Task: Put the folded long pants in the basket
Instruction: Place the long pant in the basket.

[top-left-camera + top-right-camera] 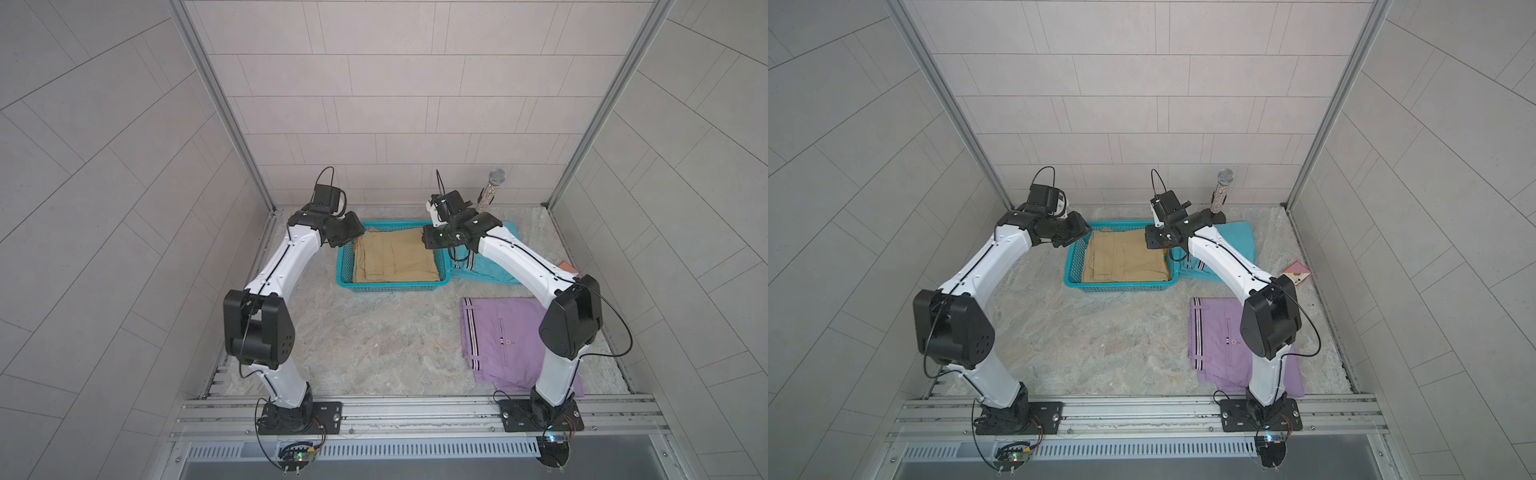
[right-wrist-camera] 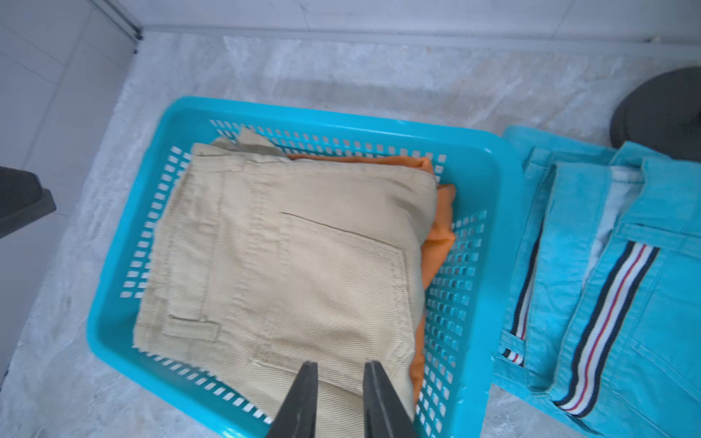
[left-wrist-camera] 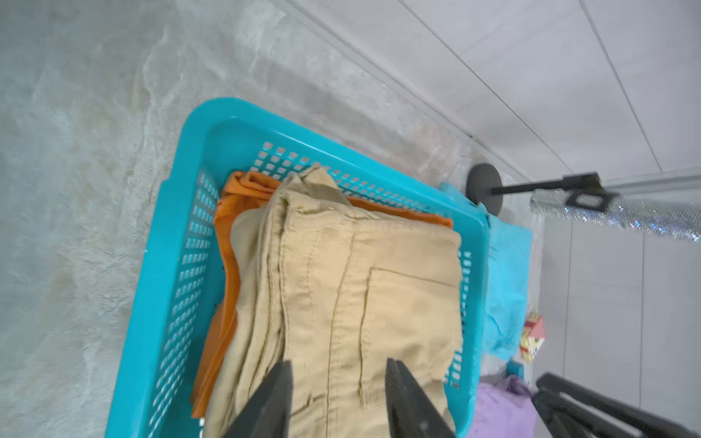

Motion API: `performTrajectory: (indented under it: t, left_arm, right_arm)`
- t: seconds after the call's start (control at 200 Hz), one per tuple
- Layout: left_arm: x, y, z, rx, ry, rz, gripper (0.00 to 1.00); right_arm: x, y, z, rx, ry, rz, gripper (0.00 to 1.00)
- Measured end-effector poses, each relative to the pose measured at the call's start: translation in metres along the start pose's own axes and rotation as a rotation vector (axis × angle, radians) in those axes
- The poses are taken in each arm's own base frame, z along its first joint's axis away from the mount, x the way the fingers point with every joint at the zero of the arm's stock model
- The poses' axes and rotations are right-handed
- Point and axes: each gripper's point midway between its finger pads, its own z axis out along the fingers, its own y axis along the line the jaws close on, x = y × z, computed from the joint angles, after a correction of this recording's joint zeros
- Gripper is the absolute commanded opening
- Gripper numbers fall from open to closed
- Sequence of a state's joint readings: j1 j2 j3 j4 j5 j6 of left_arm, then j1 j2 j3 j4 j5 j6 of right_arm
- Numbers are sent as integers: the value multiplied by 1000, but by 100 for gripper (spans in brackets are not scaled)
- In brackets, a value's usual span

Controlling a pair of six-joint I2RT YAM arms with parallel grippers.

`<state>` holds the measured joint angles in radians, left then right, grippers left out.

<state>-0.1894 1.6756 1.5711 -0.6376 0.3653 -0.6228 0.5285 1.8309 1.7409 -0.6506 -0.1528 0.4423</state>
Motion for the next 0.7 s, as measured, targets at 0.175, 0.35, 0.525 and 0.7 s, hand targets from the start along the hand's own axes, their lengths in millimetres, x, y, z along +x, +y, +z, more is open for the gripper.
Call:
performTrajectory:
  t: [0.175, 0.35, 0.525, 0.7]
  left_arm:
    - [28, -9, 14, 46, 48, 12, 29]
    - [84, 54, 87, -85, 246, -72, 25]
    - [96, 72, 107, -101, 311, -109, 21]
    - [86, 60, 96, -87, 302, -97, 26]
  right_arm:
    - [32, 14, 26, -27, 73, -14, 23]
    - [90, -7, 80, 12, 244, 14, 22]
    - [108, -18, 98, 16, 284, 33, 21]
    - [101, -17, 89, 8, 278, 39, 23]
